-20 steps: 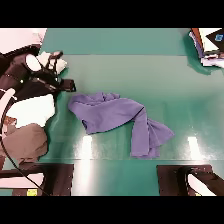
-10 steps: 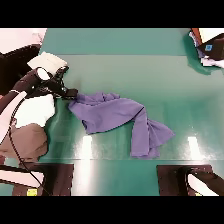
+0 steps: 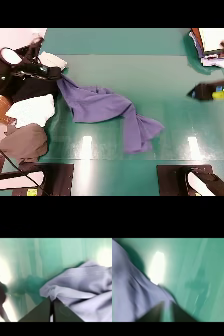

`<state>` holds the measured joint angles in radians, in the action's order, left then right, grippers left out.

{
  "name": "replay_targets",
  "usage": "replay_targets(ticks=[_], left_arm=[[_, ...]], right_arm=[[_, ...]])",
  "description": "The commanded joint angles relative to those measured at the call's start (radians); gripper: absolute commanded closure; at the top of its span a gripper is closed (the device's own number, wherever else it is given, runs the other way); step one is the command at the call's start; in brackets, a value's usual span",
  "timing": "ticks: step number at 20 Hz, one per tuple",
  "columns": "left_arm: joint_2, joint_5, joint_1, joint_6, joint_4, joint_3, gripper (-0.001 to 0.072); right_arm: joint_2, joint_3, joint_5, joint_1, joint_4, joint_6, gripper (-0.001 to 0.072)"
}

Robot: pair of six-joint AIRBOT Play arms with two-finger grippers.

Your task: Fold the shirts.

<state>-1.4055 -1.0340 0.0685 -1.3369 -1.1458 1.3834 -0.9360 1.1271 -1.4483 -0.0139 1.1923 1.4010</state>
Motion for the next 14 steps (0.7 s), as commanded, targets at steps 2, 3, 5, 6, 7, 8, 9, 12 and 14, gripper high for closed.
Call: replay_targets(ticks=[2,3,5,6,7,8,9,12,14], left_arm=[[0.033,-0.038,0.024,0.002,0.002,0.018,0.0687],[0.033,-0.039,0.024,0.001,0.004,0.018,0.0687],[0.033,-0.042,0.024,-0.002,0.004,0.018,0.0687],[0.033,-0.05,0.024,-0.001,0.004,0.018,0.0687],[0.033,-0.061,0.024,-0.001,0.003,0.018,0.0687],[0.033,-0.07,0.024,-0.001,0.003,0.018,0.0687],[0.033,-0.076,0.024,-0.001,0.001,0.018,0.0687],[0.033,-0.078,0.024,-0.001,0.001,0.018,0.0687],[0.033,-0.077,0.024,-0.001,0.001,0.018,0.0687]], right_arm=[[0.077,-0.433,-0.018,0.15,-0.213,-0.036,0.0203],[0.092,-0.515,0.009,0.134,-0.322,-0.065,0.0205],[0.122,-0.622,0.117,0.026,-0.441,-0.066,0.0205],[0.13,-0.65,0.182,-0.047,-0.433,-0.043,0.0205],[0.131,-0.661,0.253,-0.1,-0.401,0.006,0.0205],[0.125,-0.66,0.312,-0.134,-0.347,0.065,0.0204],[0.111,-0.651,0.352,-0.146,-0.286,0.104,0.0205],[0.013,-0.594,0.367,-0.122,-0.172,0.113,0.021],[-0.077,-0.558,0.37,-0.096,-0.177,0.092,0.0252]])
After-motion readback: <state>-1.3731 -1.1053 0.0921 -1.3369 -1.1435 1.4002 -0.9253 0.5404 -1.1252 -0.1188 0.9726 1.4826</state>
